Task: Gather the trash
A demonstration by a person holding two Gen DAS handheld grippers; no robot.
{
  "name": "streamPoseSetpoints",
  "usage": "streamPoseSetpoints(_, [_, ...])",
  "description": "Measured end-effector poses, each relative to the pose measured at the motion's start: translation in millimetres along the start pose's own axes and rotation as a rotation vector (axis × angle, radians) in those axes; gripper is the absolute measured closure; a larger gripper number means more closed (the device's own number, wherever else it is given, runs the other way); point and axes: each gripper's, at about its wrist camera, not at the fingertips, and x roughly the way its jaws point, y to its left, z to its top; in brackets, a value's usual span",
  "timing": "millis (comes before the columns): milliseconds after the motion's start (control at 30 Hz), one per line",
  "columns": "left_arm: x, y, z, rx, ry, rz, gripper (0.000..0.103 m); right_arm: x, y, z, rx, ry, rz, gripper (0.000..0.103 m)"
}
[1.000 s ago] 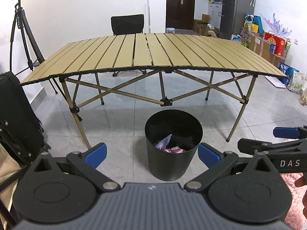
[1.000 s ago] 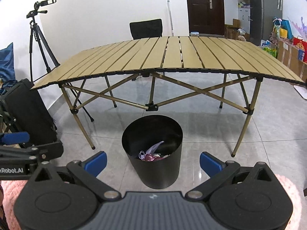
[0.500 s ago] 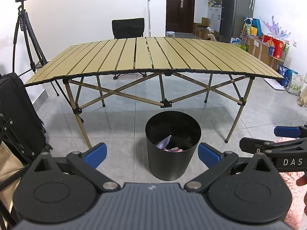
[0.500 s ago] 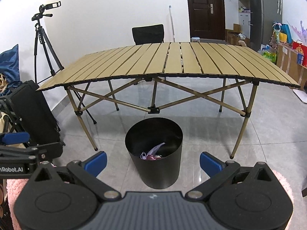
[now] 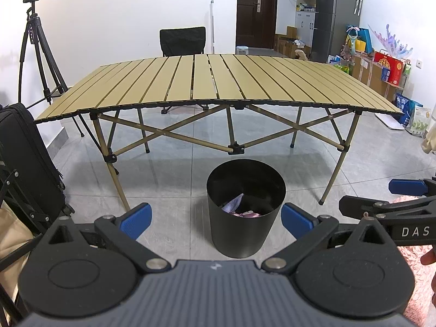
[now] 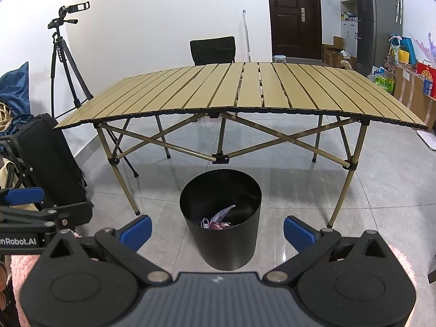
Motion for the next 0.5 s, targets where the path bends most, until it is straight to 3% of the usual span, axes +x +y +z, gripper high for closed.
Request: streamPoseSetpoints(500, [-1.9, -0.5, 1.3, 0.002, -0.007, -0.004, 0.0, -1.6, 0.9, 0.5, -0.002, -0.002, -0.003, 0.0])
